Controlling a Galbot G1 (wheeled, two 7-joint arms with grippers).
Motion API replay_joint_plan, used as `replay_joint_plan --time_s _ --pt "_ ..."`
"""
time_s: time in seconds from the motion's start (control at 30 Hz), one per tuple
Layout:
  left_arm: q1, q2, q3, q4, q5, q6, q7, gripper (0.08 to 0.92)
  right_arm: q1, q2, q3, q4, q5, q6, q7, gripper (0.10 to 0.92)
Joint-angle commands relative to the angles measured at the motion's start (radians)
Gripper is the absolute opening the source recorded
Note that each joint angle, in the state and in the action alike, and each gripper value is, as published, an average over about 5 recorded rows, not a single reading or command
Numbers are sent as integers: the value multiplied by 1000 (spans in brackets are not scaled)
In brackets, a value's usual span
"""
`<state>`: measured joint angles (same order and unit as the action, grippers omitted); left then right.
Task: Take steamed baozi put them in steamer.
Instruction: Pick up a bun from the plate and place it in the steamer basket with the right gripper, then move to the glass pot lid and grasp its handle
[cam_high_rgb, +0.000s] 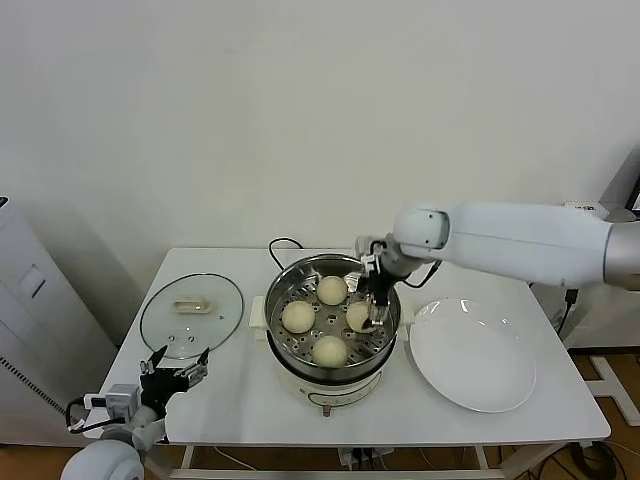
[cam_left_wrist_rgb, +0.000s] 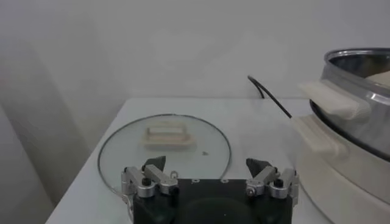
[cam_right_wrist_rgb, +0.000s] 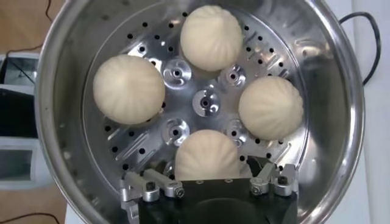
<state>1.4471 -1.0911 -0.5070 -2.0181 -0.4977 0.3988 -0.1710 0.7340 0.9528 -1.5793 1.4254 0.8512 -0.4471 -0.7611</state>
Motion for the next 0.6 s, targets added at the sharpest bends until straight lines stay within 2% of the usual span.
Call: replay_joint_plan --time_s 0.03,0.17,0.33,0.6 --pt "-5 -5 1 0 4 4 -2 823 -59 -225 255 -44 117 51 28 823" --pt "-12 -4 -4 4 12 3 -2 823 -218 -354 460 -43 146 118 153 823" --pt "-25 1 -16 12 31 -2 1 823 -556 -456 814 -5 114 215 295 823" --pt "-37 9 -23 45 95 -29 20 823 -1205 -420 1456 71 46 330 573 823"
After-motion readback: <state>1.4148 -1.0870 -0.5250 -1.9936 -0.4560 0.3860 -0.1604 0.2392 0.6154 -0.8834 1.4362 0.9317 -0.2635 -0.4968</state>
